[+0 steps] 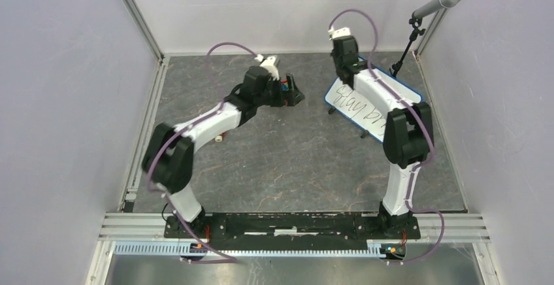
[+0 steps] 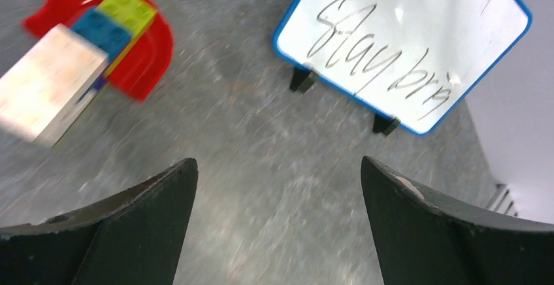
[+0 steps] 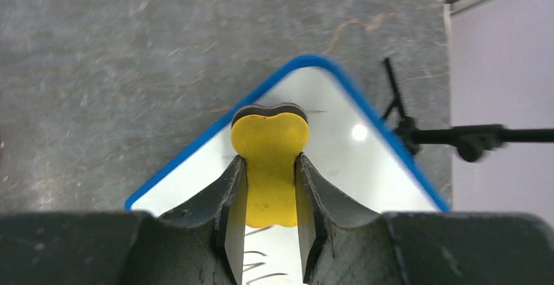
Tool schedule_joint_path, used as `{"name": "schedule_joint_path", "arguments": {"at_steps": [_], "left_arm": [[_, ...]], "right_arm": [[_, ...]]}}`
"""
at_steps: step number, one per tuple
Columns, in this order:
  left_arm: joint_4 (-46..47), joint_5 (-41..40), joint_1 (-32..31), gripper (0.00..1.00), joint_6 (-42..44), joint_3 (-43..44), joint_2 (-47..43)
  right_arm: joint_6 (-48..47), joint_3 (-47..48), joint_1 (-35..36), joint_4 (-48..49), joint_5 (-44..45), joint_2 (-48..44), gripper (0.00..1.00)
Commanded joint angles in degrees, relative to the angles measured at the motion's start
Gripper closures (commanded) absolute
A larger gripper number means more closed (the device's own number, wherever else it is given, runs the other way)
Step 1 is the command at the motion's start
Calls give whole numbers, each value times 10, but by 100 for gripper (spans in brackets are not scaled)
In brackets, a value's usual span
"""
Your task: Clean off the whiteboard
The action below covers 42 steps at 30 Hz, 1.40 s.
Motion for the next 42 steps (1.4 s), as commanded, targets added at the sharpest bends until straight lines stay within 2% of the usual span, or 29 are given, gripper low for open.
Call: {"name": "schedule_joint_path", "arguments": {"at_steps": [1, 2, 5, 11, 16, 21, 25, 28, 32, 35, 39, 42], "left_arm": [[98, 71, -10, 4, -73, 108, 129], [112, 73, -13, 7, -75, 131, 156], [111, 75, -26, 8, -72, 214, 245], [55, 78, -59, 7, -57, 366, 387], [17, 72, -83, 16, -58, 436, 459], [18, 60, -93, 29, -68, 430, 473], [25, 58, -108, 36, -63, 411, 465], [24, 42, -115, 47, -56, 404, 463], [4, 12, -119, 54, -38, 401, 461], [-5, -14, -125, 67, -24, 387, 453], [-12, -74, -140, 74, 6, 362, 431], [-33, -138, -157, 84, 41, 345, 410]], "right_arm": [[37, 26, -38, -2, -3, -88, 67], [39, 12, -42, 2, -8, -98, 67], [46, -25, -54, 9, -13, -126, 67], [51, -98, -76, 41, -35, -179, 67], [51, -119, -82, 52, -54, -196, 66], [51, -131, -84, 58, -62, -196, 66], [51, -139, -84, 67, -68, -192, 66], [51, -136, -84, 64, -74, -185, 66], [51, -142, -83, 64, -76, -184, 66], [51, -143, -83, 63, -80, -187, 66], [47, -143, -80, 60, -83, -189, 66], [48, -147, -78, 58, -92, -189, 67]]}}
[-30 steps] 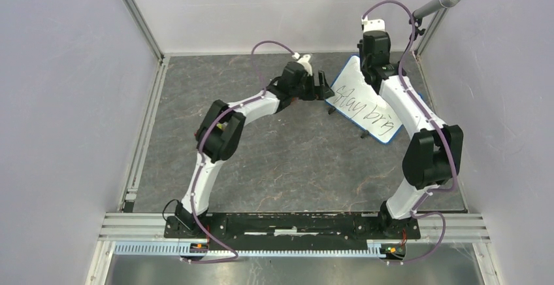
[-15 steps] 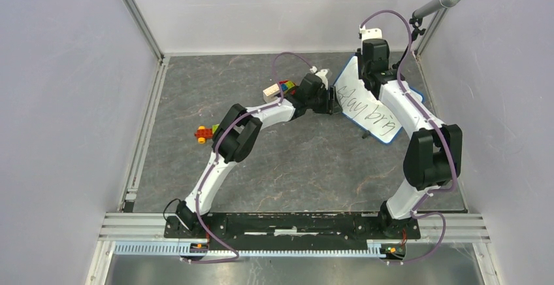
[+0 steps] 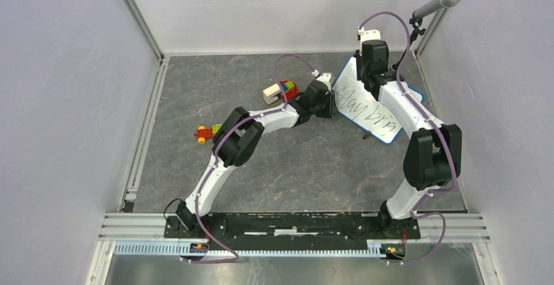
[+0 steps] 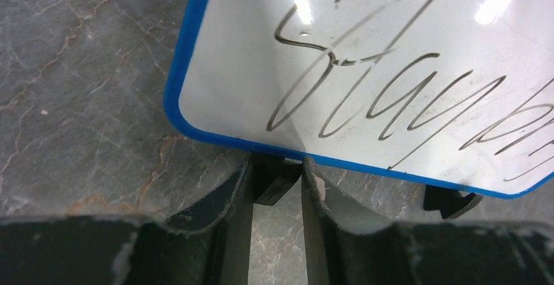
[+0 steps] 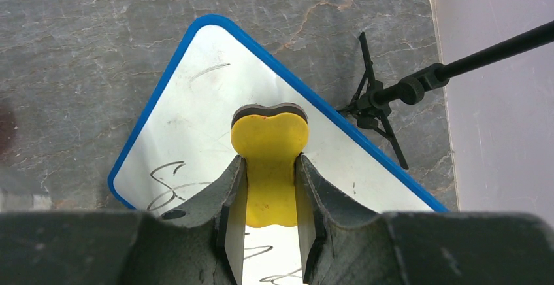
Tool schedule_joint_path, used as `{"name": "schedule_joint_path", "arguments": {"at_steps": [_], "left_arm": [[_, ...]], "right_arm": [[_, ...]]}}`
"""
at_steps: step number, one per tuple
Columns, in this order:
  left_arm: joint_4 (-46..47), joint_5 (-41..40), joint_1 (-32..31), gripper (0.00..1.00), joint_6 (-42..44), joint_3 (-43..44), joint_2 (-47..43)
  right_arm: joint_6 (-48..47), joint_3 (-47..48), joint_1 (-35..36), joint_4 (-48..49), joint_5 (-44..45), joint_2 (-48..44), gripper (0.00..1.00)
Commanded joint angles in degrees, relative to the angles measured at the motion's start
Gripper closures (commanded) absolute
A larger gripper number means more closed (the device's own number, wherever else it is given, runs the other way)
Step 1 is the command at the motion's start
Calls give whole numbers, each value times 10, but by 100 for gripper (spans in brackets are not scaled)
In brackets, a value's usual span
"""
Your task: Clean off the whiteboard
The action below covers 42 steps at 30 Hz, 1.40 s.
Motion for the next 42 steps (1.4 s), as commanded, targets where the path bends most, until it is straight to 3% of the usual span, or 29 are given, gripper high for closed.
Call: {"name": "schedule_joint_path", "arguments": {"at_steps": [1, 6, 13, 15, 20, 23, 29, 35, 42], "left_arm": [[-46, -106, -34, 86, 71, -43, -49], [15, -144, -43, 97, 66, -141, -102], [77, -133, -57, 96, 30, -251, -163], [78, -109, -58, 88, 20, -258, -170], [83, -86, -46, 40, 32, -302, -227], [106, -32, -10, 23, 9, -332, -265], [182, 87, 66, 10, -35, -328, -257], [185, 146, 105, 7, -36, -258, -183], [175, 189, 104, 25, -12, -191, -116]], "right_arm": [[3, -8, 5, 17, -15, -18, 66], [1, -31, 18, 38, -18, -17, 67], [-13, -67, 61, 65, -19, -10, 66], [-9, -77, 66, 71, -28, -11, 66], [-7, -85, 66, 74, -41, -17, 66], [-8, -90, 66, 78, -42, -22, 65], [-6, -81, 66, 81, -54, -8, 65], [-8, -61, 70, 80, -64, 5, 65], [-13, -53, 92, 78, -64, 8, 64]]}}
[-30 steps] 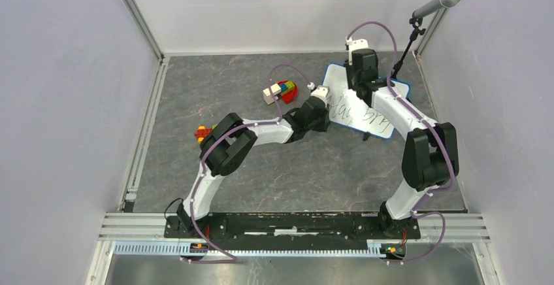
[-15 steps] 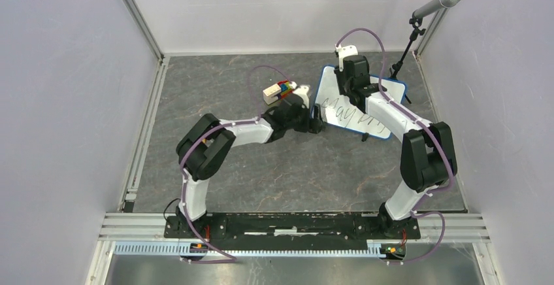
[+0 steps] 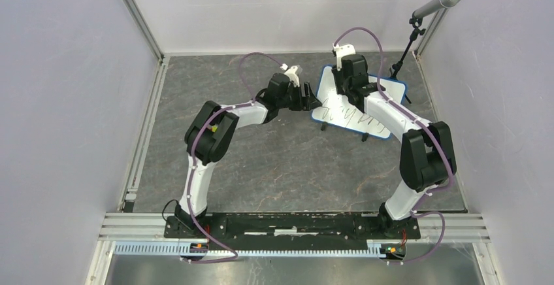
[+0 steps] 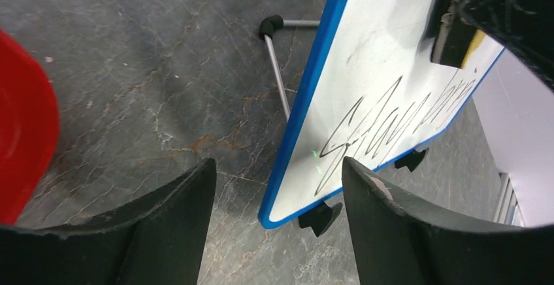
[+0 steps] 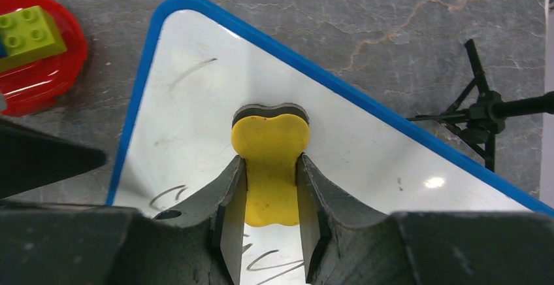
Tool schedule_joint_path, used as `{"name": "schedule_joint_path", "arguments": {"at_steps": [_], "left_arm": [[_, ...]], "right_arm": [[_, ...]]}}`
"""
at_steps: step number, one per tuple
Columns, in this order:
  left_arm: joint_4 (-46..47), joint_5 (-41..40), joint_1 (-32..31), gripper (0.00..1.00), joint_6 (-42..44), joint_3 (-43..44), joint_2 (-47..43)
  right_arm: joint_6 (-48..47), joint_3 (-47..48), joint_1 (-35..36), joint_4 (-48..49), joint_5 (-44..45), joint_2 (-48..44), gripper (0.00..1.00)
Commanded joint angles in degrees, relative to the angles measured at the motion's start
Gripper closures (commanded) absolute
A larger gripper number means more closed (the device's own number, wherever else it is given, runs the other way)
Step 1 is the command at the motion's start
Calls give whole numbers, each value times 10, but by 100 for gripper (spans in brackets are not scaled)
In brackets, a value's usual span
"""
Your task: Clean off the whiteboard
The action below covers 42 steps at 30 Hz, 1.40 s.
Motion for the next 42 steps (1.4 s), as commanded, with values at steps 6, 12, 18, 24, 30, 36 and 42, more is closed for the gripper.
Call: {"name": "schedule_joint_path", "arguments": {"at_steps": [6, 12, 18, 24, 30, 36, 42], "left_arm": [[30, 55, -5, 43, 22, 55, 55], [47, 58, -5, 59, 28, 49, 59], [39, 42, -6, 77, 40, 39, 56], [28, 19, -8, 86, 57, 30, 49], [11, 3, -9, 96, 54, 35, 54], [-16, -15, -9, 98, 51, 40, 56], [-65, -28, -9, 98, 62, 66, 72]], "right_arm": [[-11, 46, 33, 5, -16, 26, 62], [-20, 65, 47, -8, -8, 48, 46], [-19, 57, 46, -6, 6, 35, 29], [-25, 69, 46, -8, 26, 48, 48], [-21, 57, 51, -4, 31, 55, 66], [11, 1, 66, 20, -1, 53, 67], [4, 68, 66, -3, 31, 64, 67]]}}
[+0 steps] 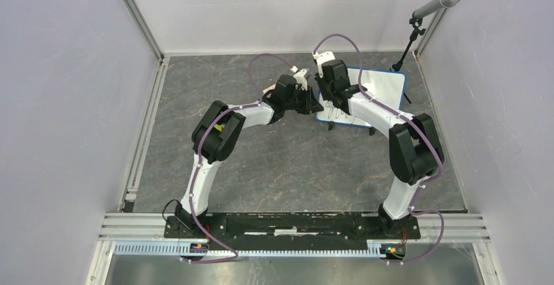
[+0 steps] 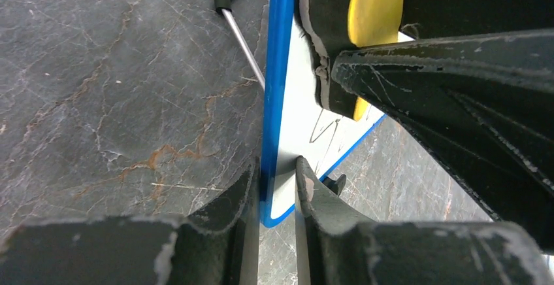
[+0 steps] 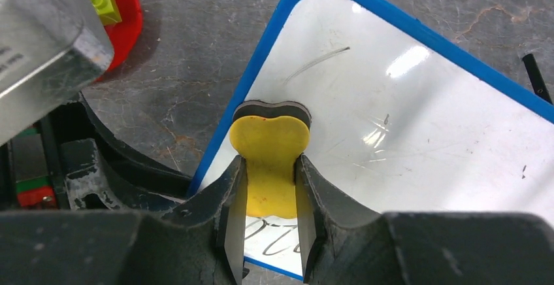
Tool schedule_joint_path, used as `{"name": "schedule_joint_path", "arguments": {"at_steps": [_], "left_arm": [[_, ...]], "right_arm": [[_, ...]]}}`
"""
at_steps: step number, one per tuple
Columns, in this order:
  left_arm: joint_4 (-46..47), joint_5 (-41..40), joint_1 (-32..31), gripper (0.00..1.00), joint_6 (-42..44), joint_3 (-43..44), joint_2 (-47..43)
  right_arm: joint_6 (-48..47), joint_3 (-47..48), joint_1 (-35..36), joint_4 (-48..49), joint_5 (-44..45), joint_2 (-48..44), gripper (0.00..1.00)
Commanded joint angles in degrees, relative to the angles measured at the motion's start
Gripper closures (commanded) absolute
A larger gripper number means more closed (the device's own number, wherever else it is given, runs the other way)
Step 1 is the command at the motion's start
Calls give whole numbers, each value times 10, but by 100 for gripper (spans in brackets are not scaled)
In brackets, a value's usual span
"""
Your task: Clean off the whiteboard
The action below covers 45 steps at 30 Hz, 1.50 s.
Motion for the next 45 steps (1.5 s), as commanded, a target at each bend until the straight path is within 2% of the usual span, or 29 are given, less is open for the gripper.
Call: {"name": "schedule_joint_path", "arguments": {"at_steps": [1, 8, 12, 23, 28, 34, 37, 41, 45], "left_arm": [[-60, -74, 7, 98, 33, 23, 23], [-93, -82, 5, 98, 35, 48, 37], [-101, -88, 5, 98, 33, 53, 39], [-105, -95, 4, 98, 34, 53, 40], [-108, -102, 0, 98, 39, 52, 38], [-110, -116, -7, 98, 48, 49, 33], [-110, -119, -7, 98, 48, 48, 32], [-109, -127, -8, 98, 48, 43, 29], [-105, -140, -11, 98, 48, 35, 24]], "right_arm": [[6, 67, 0, -2, 19, 17, 67], [29, 200, 0, -48, 72, 81, 67], [30, 225, -13, -59, 94, 97, 67], [33, 94, -99, -23, 96, 21, 67], [36, 87, -84, -23, 49, 21, 67], [49, 47, 3, 19, 33, 27, 67], [51, 70, 21, 4, 33, 54, 67], [53, 80, 6, 0, 48, 55, 67], [57, 55, -48, 10, 37, 31, 68]]}}
